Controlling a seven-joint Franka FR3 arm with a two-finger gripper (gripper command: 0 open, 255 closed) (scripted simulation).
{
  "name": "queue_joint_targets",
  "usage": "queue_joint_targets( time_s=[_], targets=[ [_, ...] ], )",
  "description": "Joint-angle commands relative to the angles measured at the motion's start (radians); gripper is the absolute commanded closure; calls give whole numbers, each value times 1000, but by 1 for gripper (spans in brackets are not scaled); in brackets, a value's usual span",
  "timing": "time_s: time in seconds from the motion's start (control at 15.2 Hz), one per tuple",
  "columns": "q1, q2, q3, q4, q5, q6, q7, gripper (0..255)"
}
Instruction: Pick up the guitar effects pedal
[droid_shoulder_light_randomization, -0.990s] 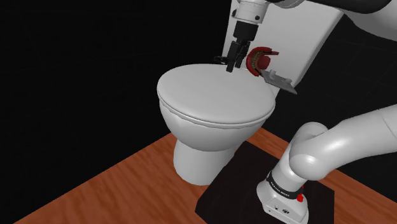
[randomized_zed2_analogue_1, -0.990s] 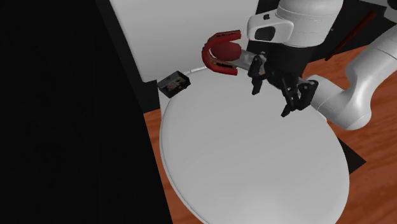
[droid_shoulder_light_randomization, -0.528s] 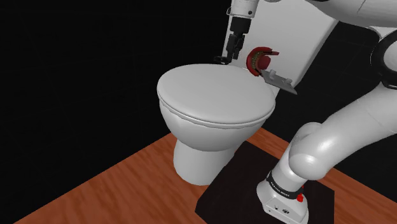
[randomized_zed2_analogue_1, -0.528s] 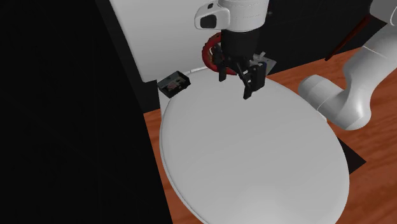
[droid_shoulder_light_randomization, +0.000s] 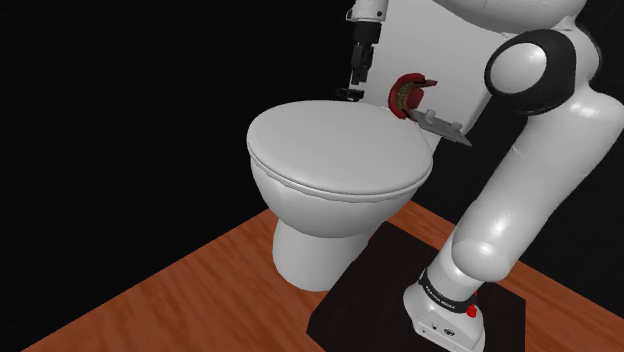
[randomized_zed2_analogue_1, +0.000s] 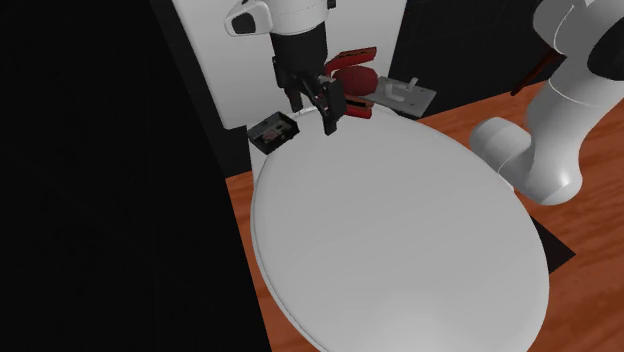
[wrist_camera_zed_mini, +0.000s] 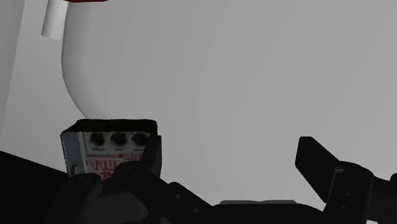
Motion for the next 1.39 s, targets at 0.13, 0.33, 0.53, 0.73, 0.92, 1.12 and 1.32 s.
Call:
queue_joint_targets(
  time_s=[0.13,0.33,0.53,0.73,0.92,1.12,1.32],
  targets=[
    [-60,228,-39,286,48,-105,-115,0],
    [-64,235,-37,266,47,-82,-123,0],
    [-55,210,-35,190,38,-29,-119,0],
    [-49,193,-34,131,32,14,-116,0],
    [-49,192,-34,128,32,16,-117,255],
    [-49,192,-34,128,32,16,-117,255],
    [-49,192,-34,128,32,16,-117,255]
  ],
)
